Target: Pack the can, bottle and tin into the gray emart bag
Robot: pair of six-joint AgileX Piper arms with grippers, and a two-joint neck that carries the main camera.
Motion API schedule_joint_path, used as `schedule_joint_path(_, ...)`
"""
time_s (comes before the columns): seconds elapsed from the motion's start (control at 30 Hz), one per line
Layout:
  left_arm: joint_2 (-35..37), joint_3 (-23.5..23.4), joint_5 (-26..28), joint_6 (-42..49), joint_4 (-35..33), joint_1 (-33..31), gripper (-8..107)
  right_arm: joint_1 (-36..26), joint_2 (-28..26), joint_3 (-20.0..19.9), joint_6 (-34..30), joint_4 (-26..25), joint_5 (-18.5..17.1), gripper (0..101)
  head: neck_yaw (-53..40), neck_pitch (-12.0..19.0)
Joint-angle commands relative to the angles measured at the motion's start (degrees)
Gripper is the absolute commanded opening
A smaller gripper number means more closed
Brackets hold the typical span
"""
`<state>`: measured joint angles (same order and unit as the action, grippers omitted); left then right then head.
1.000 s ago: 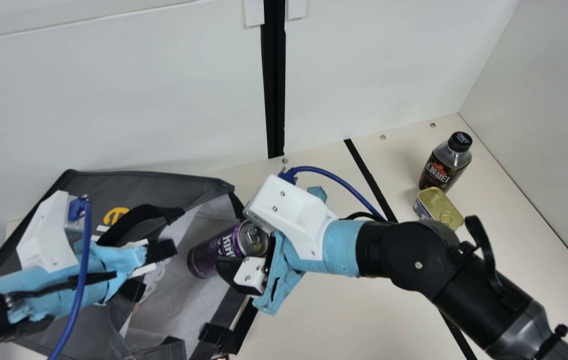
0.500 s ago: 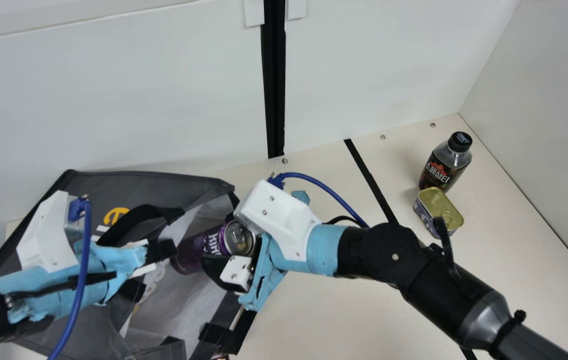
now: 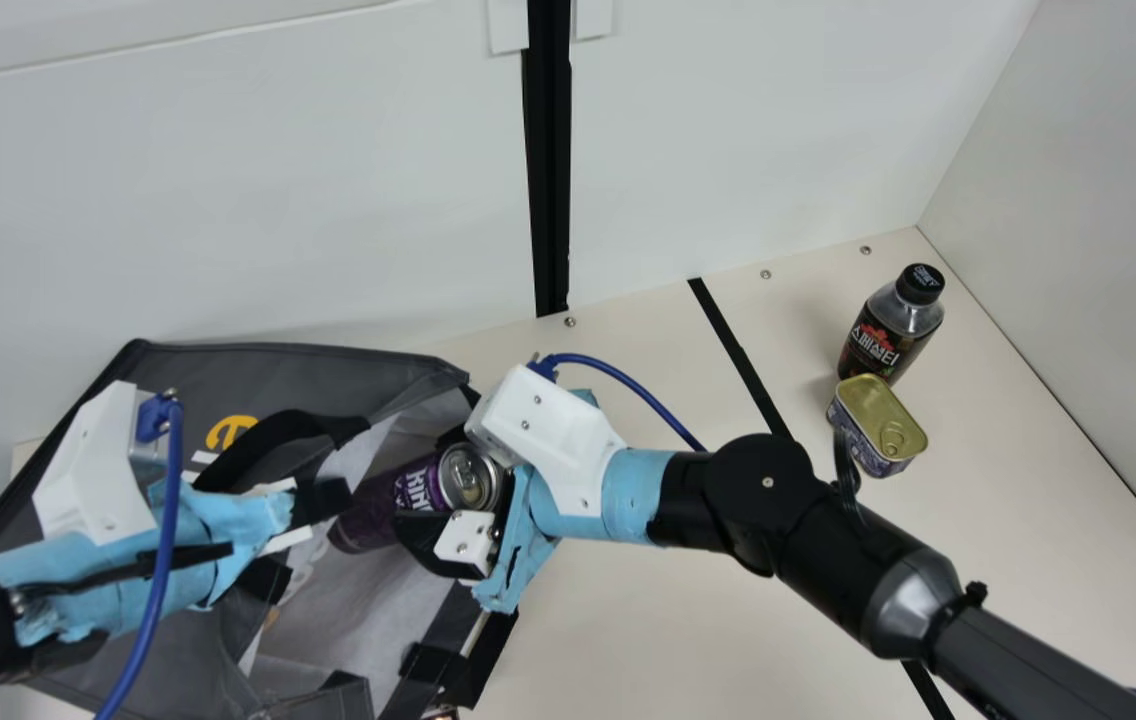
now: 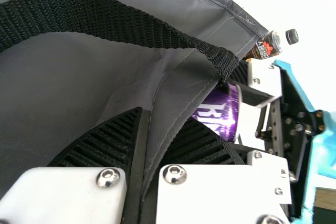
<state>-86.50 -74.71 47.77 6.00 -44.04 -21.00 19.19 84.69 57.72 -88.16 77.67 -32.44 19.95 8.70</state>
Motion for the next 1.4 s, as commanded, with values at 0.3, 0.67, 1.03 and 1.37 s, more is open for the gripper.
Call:
schedule_joint_path(0.3, 0.0, 0.0, 0.0, 0.0, 0.0, 0.0, 10, -0.3, 5.3, -0.3, -10.0, 9.3, -2.5, 0, 0.0, 1.3)
schedule_joint_path(0.67, 0.0, 0.0, 0.0, 0.0, 0.0, 0.0, 10, 0.8, 10.8, 1.9, -13.9, 12.7, -3.4, 0, 0.0, 1.3)
schedule_joint_path(1.03, 0.0, 0.0, 0.0, 0.0, 0.0, 0.0, 10, 2.5, 14.9, 5.0, -14.6, 13.7, -3.2, 0, 0.0, 1.3)
schedule_joint_path(1.37, 0.0, 0.0, 0.0, 0.0, 0.0, 0.0, 10, 3.3, 16.8, 6.8, -14.4, 13.3, -3.0, 23, 0.0, 1.3)
